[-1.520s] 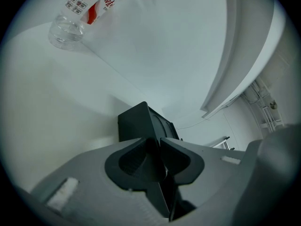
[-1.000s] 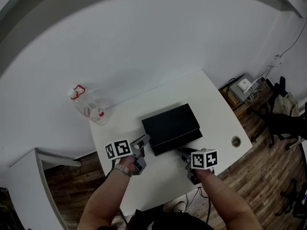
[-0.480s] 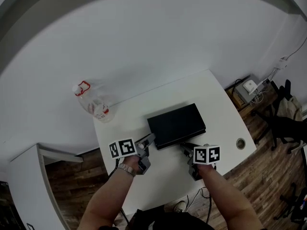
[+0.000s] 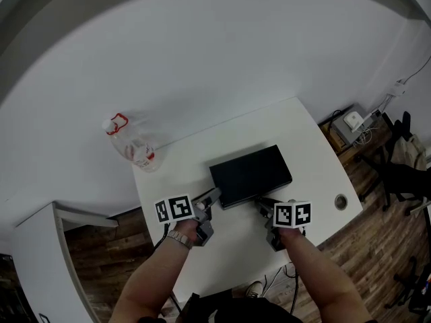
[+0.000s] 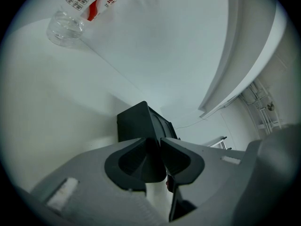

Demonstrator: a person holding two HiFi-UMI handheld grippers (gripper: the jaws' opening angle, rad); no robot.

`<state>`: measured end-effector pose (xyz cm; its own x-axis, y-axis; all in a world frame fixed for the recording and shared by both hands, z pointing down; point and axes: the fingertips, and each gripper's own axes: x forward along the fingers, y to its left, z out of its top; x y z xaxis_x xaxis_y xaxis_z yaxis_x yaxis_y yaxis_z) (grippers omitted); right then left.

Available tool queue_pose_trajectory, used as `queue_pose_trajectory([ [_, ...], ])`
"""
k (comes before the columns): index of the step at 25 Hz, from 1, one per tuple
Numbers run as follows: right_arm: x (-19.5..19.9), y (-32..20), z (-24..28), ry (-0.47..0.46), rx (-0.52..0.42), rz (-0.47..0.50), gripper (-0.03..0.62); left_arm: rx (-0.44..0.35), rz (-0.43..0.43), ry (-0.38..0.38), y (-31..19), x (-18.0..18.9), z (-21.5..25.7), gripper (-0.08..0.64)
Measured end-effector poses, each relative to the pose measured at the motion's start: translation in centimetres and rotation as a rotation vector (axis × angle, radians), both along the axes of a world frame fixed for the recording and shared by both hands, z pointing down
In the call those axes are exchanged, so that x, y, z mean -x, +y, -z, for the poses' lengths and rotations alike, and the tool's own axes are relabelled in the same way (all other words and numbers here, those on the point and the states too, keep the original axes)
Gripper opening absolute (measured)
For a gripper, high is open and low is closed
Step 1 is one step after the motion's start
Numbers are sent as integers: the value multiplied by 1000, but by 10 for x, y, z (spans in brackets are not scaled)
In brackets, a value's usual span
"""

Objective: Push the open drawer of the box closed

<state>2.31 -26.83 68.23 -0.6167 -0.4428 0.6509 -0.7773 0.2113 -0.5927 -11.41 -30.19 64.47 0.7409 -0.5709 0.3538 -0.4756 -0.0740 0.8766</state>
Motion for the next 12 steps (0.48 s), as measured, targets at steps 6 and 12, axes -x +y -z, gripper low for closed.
queue_pose_trajectory([
  [6,1,-2,0,4,1,12,72,2,0,4,0,0,0,104],
  [12,0,-5,1,-18,-1,-7,73,2,8,5,1,0,1,106],
])
